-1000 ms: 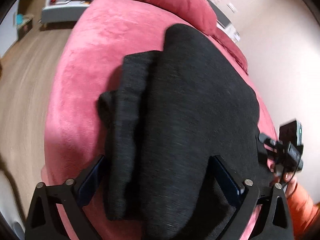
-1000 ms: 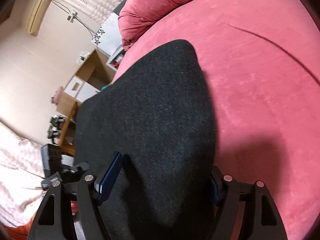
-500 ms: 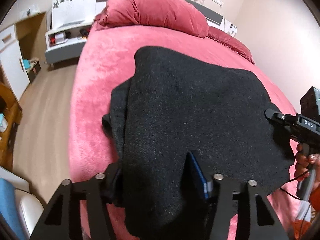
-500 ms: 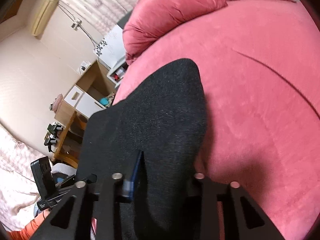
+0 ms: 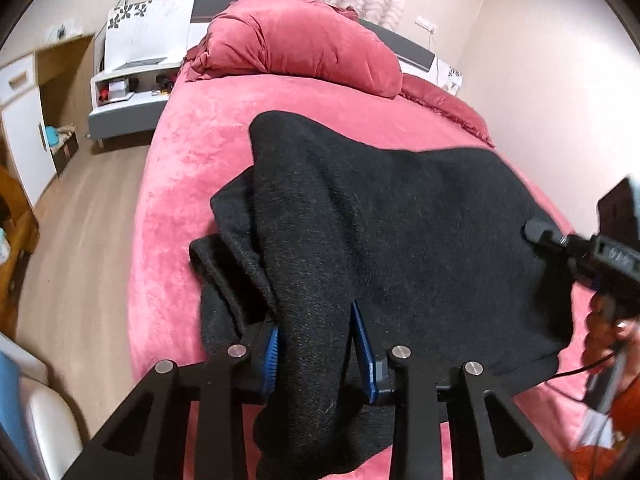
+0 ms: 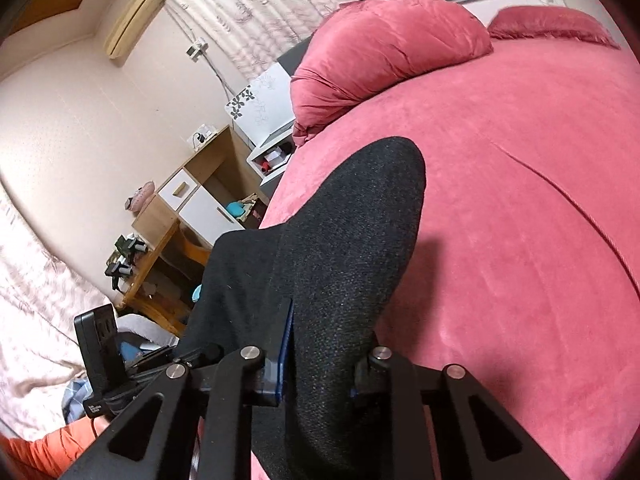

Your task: Fold large clothes

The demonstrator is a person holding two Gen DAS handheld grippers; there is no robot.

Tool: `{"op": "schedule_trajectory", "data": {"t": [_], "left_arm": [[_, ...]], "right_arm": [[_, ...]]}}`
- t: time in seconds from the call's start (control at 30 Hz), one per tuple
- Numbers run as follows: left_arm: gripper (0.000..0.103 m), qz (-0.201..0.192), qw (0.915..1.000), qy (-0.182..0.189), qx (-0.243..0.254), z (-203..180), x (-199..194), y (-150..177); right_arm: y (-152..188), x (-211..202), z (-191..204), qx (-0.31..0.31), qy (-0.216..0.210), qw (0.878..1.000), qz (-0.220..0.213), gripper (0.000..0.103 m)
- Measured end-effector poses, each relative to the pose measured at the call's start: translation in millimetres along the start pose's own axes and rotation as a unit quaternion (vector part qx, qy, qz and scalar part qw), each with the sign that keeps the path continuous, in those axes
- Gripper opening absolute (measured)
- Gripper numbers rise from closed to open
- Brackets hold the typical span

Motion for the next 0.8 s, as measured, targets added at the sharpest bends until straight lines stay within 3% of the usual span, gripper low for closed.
{"op": "schedule_trajectory", "data": {"t": [0.07,0.17,0.27,0.3,0.33,0.4,0.53,0.63,0.7,0.8], "left_arm": [[0.034,0.005,0.9998,-0.017,0.01,4.7,1.8,0.2],[0.048,0.014,0.9995,-0.028,-0.006,16.9,9.7,-4.8],[0.067,0.023,0.9985,-0.011,-0.049,37.6,18.0,-11.1],[0.08,0.03,0.9979,-0.017,-0.055,43.9,22.7,-13.0],[0.086,0.032,0.9975,-0.021,-0.06,48.2,25.4,-15.4],[0.088,0.032,0.9966,-0.001,-0.076,55.4,30.5,-18.3],[0.1,0.077,0.9904,0.034,-0.109,67.9,53.9,-23.1],[0.101,0.103,0.9827,0.067,-0.139,76.9,63.3,-22.1],[0.097,0.102,0.9831,0.074,-0.132,76.6,62.8,-20.6],[0.073,0.078,0.9909,0.065,-0.089,64.7,55.7,-18.4]], "right_arm": [[4.2,1.1,-12.3,0.018,0.006,1.0,0.006,0.02],[9.1,11.5,-34.1,0.027,0.022,0.999,0.03,0.024],[12.0,15.0,-46.0,0.032,0.042,0.998,0.041,0.035],[12.7,15.7,-49.0,0.032,0.046,0.997,0.043,0.04],[13.5,17.4,-52.0,0.03,0.051,0.997,0.049,0.048],[16.4,22.7,-58.3,0.029,0.065,0.995,0.064,0.059],[17.7,34.4,-70.4,0.057,0.025,0.994,0.089,0.061],[13.3,53.9,-74.2,0.08,-0.028,0.989,0.118,0.061],[9.6,68.9,-71.7,0.081,-0.044,0.986,0.136,0.061],[4.6,90.8,-62.9,0.076,-0.039,0.986,0.144,0.06]]}}
Point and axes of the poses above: each gripper's, at about its wrist camera, not at the fingertips, and x roughly the way its jaws point, z to its left, y to its underside, the point moved 2 cm from there along x, roughly the way its jaws point, and after that the axes turned 8 degrees about y, right-handed, at the moved point
